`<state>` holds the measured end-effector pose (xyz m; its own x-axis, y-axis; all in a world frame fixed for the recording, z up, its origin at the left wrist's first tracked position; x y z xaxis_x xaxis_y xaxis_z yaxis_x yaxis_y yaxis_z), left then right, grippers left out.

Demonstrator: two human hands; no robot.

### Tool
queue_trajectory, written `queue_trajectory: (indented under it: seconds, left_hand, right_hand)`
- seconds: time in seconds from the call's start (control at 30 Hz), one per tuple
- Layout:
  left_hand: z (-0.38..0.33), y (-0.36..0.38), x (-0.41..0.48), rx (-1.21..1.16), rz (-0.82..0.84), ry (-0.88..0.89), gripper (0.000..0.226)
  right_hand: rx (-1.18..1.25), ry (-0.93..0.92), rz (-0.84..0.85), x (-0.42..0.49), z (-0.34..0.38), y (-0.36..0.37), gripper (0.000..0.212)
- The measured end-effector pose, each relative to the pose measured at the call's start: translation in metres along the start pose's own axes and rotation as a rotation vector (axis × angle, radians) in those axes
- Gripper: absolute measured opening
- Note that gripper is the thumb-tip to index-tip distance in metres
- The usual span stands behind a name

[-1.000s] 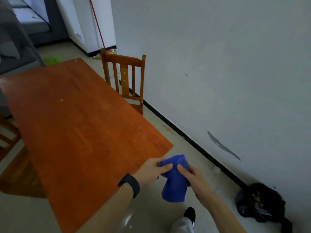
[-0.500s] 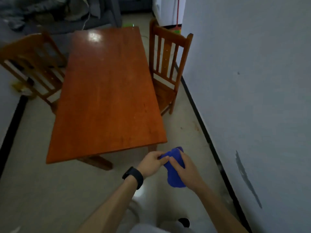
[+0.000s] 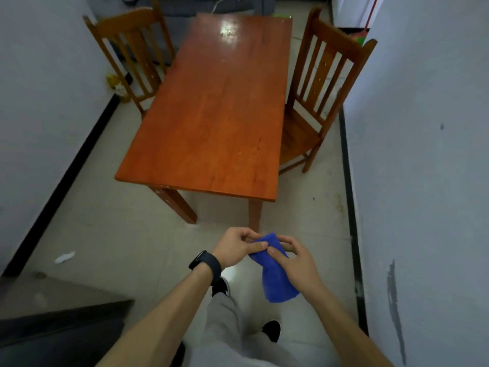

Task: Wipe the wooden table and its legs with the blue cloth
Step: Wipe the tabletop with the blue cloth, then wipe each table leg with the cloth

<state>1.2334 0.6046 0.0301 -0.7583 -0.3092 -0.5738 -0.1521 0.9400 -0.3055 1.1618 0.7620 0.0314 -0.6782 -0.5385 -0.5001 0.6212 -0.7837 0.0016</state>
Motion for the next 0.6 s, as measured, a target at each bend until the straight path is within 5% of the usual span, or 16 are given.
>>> queue_trajectory:
  seconds: [0.27,0.43,0.6]
  left_hand:
    - [0.042,0.010,0.017,-0.148,-0.128,-0.120,0.018]
    - [0.090,0.010,0.044,-0.109,-0.081,-0.159,0.026]
    - [0.145,0.015,0.079,0.015,-0.049,-0.143,0.006]
  right_hand:
    - [-0.155,-0.097,0.097,0.006,-0.035,0.034,0.050]
    - [-0.284,-0.115,0.054,0.037,-0.071,0.047,0.049]
    - [-0.415,-0.079,0.107,0.078,-0.119,0.050,0.040]
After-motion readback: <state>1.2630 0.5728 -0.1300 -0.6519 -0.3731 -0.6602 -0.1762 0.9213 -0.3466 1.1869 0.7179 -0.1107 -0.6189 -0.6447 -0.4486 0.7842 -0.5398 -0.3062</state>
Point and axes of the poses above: each hand's wrist, its own x-axis towards the middle knuckle, its own y-axis out of the palm, z = x × y, the point moved 6 cm from there along x, towards the middle knuckle, and after that the axes turned 13 degrees about x, right-handed, at the moved point
